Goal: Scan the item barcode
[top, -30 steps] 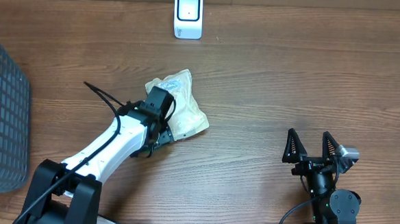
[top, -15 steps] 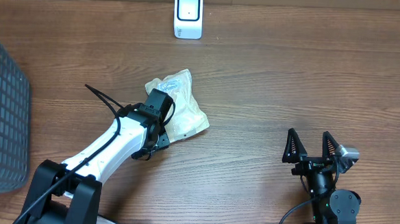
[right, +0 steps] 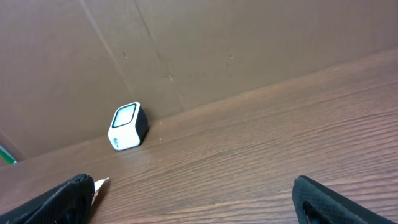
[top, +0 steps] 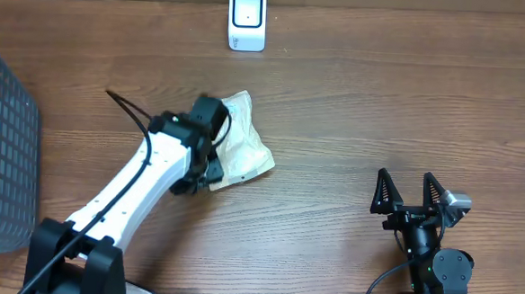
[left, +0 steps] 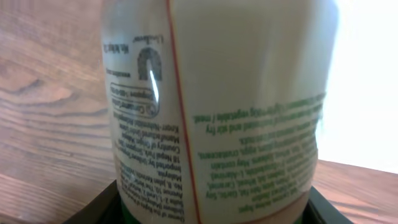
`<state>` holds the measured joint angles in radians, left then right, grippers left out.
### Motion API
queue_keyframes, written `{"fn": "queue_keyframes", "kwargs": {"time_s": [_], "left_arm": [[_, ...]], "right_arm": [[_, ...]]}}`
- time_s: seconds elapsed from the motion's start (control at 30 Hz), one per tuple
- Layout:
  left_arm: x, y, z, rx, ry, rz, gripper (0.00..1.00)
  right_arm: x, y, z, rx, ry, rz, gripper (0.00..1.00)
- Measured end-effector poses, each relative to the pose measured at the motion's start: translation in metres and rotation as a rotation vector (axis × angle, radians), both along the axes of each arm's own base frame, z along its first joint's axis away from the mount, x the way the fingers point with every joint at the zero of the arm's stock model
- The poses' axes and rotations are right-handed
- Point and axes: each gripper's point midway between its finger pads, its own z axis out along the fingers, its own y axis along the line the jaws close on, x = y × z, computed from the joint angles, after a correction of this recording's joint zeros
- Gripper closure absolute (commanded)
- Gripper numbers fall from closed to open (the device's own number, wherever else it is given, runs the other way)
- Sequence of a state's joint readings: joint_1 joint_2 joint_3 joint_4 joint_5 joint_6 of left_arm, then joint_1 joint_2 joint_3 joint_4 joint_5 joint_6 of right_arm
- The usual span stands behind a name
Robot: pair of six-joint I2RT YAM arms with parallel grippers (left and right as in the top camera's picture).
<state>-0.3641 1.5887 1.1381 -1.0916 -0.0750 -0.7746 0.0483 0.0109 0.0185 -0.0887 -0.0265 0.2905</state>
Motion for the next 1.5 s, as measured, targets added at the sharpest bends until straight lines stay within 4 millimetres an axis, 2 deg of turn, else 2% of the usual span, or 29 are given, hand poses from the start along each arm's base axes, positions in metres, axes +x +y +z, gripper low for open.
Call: {"fn": "queue_keyframes", "kwargs": {"time_s": [0.1,0.2,0.4,0.57,0.63,0.9,1.13,1.3,1.5], "left_arm": [[0.018,-0.008,0.016,-0.103,-0.035,0.035,0.67],[0.021,-0.002,0.018,-0.198,-0.015,0.089,0.7],[0.035,0.025,0.028,-0.43,-0.013,0.244,0.67],[0.048,0.04,0.047,-0.668,-0.047,0.373,0.62],[0.049,0.037,0.055,-0.753,-0.044,0.392,0.62],[0.046,0.026,0.067,-0.874,-0.01,0.427,0.69],[0.053,0.023,0.057,-0.919,-0.013,0.49,0.73],[0.046,0.017,0.029,-0.954,0.113,0.585,0.7],[0.044,0.007,0.006,-1.036,0.268,0.666,0.66]], "right_arm": [[0.0,0.0,0.0,0.0,0.0,0.0,0.0],[0.0,0.0,0.0,0.0,0.0,0.0,0.0],[0.0,0.0,0.0,0.0,0.0,0.0,0.0],[0.0,0.0,0.0,0.0,0.0,0.0,0.0],[0.0,0.0,0.0,0.0,0.0,0.0,0.0],[0.0,0.0,0.0,0.0,0.0,0.0,0.0],[0.0,0.0,0.0,0.0,0.0,0.0,0.0],[0.0,0.0,0.0,0.0,0.0,0.0,0.0],[0.0,0.0,0.0,0.0,0.0,0.0,0.0]]}}
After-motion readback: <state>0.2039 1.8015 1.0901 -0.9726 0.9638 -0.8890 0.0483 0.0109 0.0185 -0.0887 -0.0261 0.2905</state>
